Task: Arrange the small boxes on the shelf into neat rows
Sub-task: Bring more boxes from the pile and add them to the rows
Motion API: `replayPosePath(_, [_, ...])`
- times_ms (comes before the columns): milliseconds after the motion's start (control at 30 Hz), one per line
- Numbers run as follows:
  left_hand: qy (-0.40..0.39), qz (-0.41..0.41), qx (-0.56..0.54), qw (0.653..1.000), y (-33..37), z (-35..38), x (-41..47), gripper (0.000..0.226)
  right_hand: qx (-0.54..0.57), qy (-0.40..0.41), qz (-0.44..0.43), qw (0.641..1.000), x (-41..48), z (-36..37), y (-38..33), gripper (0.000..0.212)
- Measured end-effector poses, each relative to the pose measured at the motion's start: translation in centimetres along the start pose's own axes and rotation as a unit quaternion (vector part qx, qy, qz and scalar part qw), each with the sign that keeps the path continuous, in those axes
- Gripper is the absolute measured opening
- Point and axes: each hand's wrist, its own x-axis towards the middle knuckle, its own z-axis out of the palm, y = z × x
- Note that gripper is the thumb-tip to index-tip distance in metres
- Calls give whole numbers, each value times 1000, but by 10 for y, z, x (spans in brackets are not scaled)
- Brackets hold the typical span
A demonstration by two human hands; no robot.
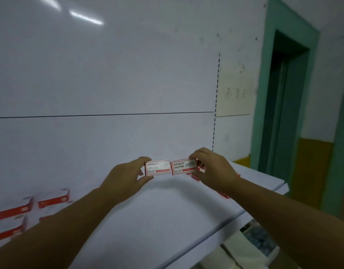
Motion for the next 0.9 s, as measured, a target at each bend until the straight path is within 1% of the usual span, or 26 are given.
replayPosePath(133, [-11,-2,-14,1000,5,30,33,44,-1,-7,10,1000,10,5,48,40])
replayPosePath(267, [-30,-9,13,999,19,53,47,48,8,-18,4,1000,12,6,92,41])
replayPosePath(400, [-23,-38,36,998,42,63,57,49,32,-13,-22,999,17,-1,132,45])
replayPosePath(533, [-7,-73,51,996,80,74,68,48,38,-34,-48,998,14,-10,176,46])
replayPosePath(633, [17,-94,40,995,109,86,73,46,38,-66,-68,995,6,-20,208,45])
replayPosePath(700, [4,-103,51,993,124,94,70,46,45,-89,-73,992,3,-24,225,45])
replayPosePath(800, [-8,-120,68,990,137,99,67,46,68,-125,-60,988,1,-26,245,45])
replayPosePath(900, [-9,-125,91,988,141,98,71,49,90,-178,-50,979,-5,-24,259,41])
